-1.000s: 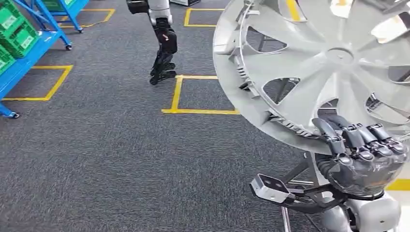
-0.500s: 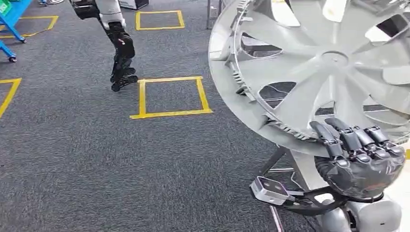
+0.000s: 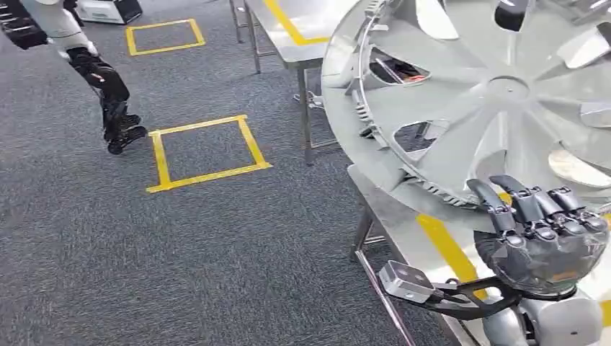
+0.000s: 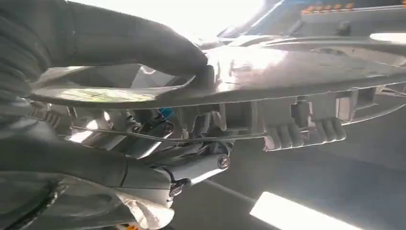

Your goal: Take the parts from the cabinet and place them on the table.

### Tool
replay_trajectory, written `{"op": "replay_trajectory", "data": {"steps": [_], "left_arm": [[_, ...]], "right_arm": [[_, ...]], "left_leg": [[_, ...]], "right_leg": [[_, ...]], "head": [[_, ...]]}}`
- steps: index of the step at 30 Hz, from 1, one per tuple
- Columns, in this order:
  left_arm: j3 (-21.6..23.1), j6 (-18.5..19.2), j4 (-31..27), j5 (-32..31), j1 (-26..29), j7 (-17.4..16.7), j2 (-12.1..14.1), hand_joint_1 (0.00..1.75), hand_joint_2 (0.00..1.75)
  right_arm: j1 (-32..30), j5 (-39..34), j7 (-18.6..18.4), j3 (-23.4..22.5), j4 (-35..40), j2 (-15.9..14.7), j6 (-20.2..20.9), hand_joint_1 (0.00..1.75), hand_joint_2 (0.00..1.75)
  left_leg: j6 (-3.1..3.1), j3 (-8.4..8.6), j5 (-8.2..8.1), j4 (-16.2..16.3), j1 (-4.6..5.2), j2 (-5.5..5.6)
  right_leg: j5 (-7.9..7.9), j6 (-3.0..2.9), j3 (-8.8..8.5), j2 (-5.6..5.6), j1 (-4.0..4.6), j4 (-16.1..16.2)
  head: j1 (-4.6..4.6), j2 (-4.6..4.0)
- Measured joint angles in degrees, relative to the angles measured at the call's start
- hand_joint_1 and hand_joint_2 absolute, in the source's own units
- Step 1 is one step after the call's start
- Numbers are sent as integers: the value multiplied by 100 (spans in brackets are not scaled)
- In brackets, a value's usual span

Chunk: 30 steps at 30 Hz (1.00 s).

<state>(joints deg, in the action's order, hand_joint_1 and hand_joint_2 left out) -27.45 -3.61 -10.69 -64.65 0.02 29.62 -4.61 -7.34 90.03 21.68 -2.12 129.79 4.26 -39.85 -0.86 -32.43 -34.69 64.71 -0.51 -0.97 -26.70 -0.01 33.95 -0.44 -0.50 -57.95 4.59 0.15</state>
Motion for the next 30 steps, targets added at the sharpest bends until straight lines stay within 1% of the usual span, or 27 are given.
{"op": "replay_trajectory", "data": {"steps": [1, 2, 3, 4, 5, 6, 7, 8, 9, 10, 12, 13, 14, 15, 16, 17, 18, 19, 20, 21, 22, 23, 24, 27, 28, 29, 30], "left_arm": [[-2, 0, 0, 2, 9, 0, 2, 0, 175], [-4, 0, 0, 2, 11, 0, 2, 0, 175], [-4, 2, 0, 2, 3, 0, 2, 0, 175], [-4, 2, -2, 2, -2, 0, 2, 0, 175], [-7, 2, -2, 2, -5, 0, 2, 0, 175], [-4, 2, -2, 0, -5, 0, 2, 0, 175], [-7, 2, -2, -2, 2, -2, 4, 0, 175], [-4, 2, 0, -4, 12, -5, 9, 0, 175], [-4, 7, 0, -7, 16, -5, 2, 0, 175], [-7, 11, 0, -9, 14, -5, 4, 0, 175], [-7, 11, 0, -15, -18, -5, 2, 0, 175], [-7, 11, 0, -15, -23, -7, -2, 0, 175], [-9, 11, 0, -17, -17, -7, 4, 0, 175], [-7, 11, 0, -22, -1, -7, 2, 0, 175], [-9, 11, 0, -28, 16, -7, 0, 0, 175], [-9, 11, 0, -37, 29, -7, 2, 0, 175], [-11, 11, 0, -50, 32, -9, 4, 0, 175], [-11, 11, 0, -59, 30, -9, 4, 0, 175], [-11, 11, 0, -59, 28, -13, 4, 0, 175], [-11, 11, 0, -61, 29, -18, 4, 0, 175], [-11, 11, 0, -61, 29, -22, 0, 0, 175], [-11, 11, 0, -61, 30, -22, 0, 0, 175], [-11, 11, 0, -61, 27, -24, 4, 0, 175], [-11, 11, 0, -61, 10, -31, -4, 0, 175], [-11, 9, 0, -63, -1, -40, -4, 0, 175], [-11, 9, 0, -66, -9, -40, -2, 0, 175], [-11, 9, 0, -66, -11, -40, -2, 0, 175]], "right_arm": [[-3, -2, 0, 0, -2, 9, 0, 175, 175], [-4, -2, 0, -2, -2, 9, 0, 175, 175], [-4, -2, 0, -4, -4, 9, 0, 175, 175], [-5, -2, 0, -4, -7, 11, 0, 175, 175], [-6, 0, 2, -4, -7, 9, 0, 175, 175], [-7, 0, 4, -4, -7, 9, 0, 175, 175], [-7, 0, 2, -4, -7, 9, 0, 175, 175], [-1, -2, -7, -4, -9, 11, 0, 175, 175], [9, 0, -9, -4, -9, 9, 2, 175, 175], [8, -2, -11, -4, -7, 11, 2, 175, 175], [-10, -2, -17, -4, -7, 9, 0, 175, 175], [-23, 0, -17, -6, -5, 9, 0, 175, 175], [-20, -2, -17, -6, -4, 9, 0, 175, 175], [-7, -2, -11, -6, -7, 9, 0, 175, 175], [0, -2, -9, -6, -7, 9, 0, 175, 175], [-1, -2, -9, -6, -9, 9, 0, 175, 175], [-3, -2, -15, -9, -13, 9, 0, 175, 175], [-7, -2, -15, -11, -18, 9, 2, 175, 175], [-8, -2, -15, -11, -15, 9, 2, 175, 175], [-7, -2, -13, -11, -15, 9, 2, 175, 175], [-5, -2, -7, -11, -15, 9, 2, 175, 175], [3, -2, -7, -11, -15, 9, 2, 175, 175], [3, -2, -7, -11, -17, 9, 2, 175, 175], [-2, -2, -11, -35, -15, 9, 0, 175, 175], [0, -2, -9, -39, -13, 11, 0, 175, 175], [-1, -4, -9, -39, -11, 13, 0, 175, 175], [12, 0, -7, -44, -15, 13, 0, 175, 175]], "left_leg": [[-6, -255, -237, 530, 2, 55], [-6, -492, -389, 995, 9, 73], [1, -621, -381, 1201, 12, 73], [18, -607, -214, 1110, 13, 78], [37, -499, 30, 813, 13, 86], [63, -303, 347, 316, 12, 136], [85, -101, 622, -184, 8, 299], [117, -1, 660, -439, 0, 581], [108, 72, 608, -632, -30, 566], [109, 53, 602, -590, 1, 517], [161, 65, 620, -618, 22, 411], [218, 94, 662, -697, -24, 316], [243, 114, 667, -719, -14, 258], [264, 110, 666, -718, -6, 179], [267, 111, 664, -717, 3, 99], [274, 109, 656, -716, 10, 9], [274, 110, 653, -715, 14, -68], [268, 117, 641, -715, 14, -144], [257, 128, 628, -715, 14, -222], [239, 149, 611, -714, 13, -292], [216, 180, 589, -714, 12, -355], [182, 207, 568, -714, 22, -407], [138, 204, 541, -685, 65, -444], [67, 261, 527, -722, 47, -608], [13, 266, 474, -702, 28, -635], [-8, 246, 370, -568, 9, -349], [-9, 105, 166, -249, 2, -128]], "right_leg": [[-2, -6, -1, 71, 4, -1], [-2, -8, -1, 152, 14, -2], [-2, -9, -7, 233, 20, -3], [-2, -9, -22, 324, 24, -4], [-4, -8, -34, 408, 26, -6], [-5, -6, -52, 502, 26, -12], [-10, 1, -67, 572, 23, -16], [-14, 18, -53, 626, 28, -25], [-23, 43, -10, 721, 35, -68], [2, 83, 26, 761, 10, -51], [27, 156, 52, 880, -18, -23], [-7, 166, 110, 778, -21, -73], [-102, 177, 179, 423, 18, -217], [-317, 207, 373, 215, 17, -594], [-529, 226, 602, 129, 1, -1067], [-708, 247, 835, 97, -15, -1527], [-760, 266, 974, 84, -26, -1799], [-677, 279, 980, 73, -34, -1787], [-480, 287, 837, 52, -45, -1511], [-224, 289, 567, -11, -52, -1004], [4, 291, 234, -178, -55, -414], [-43, 298, 54, -442, -25, -55], [-28, 215, -11, -372, 2, -15], [-39, 120, 29, -181, 45, -39], [-8, 58, -10, -96, 6, 5], [-2, 38, -20, -51, -5, 15], [-2, -2, -23, -5, -8, 14]], "head": [[-2, 0], [-2, 0], [0, 0], [0, 0], [-5, 0], [0, 0], [-5, 0], [4, 0], [4, 0], [2, 2], [9, 0], [2, 0], [26, 0], [46, 0], [44, 0], [37, 0], [48, 0], [41, 0], [46, 0], [44, 0], [44, 0], [41, 0], [33, 0], [41, 0], [33, 0], [15, 0], [0, 0]]}}
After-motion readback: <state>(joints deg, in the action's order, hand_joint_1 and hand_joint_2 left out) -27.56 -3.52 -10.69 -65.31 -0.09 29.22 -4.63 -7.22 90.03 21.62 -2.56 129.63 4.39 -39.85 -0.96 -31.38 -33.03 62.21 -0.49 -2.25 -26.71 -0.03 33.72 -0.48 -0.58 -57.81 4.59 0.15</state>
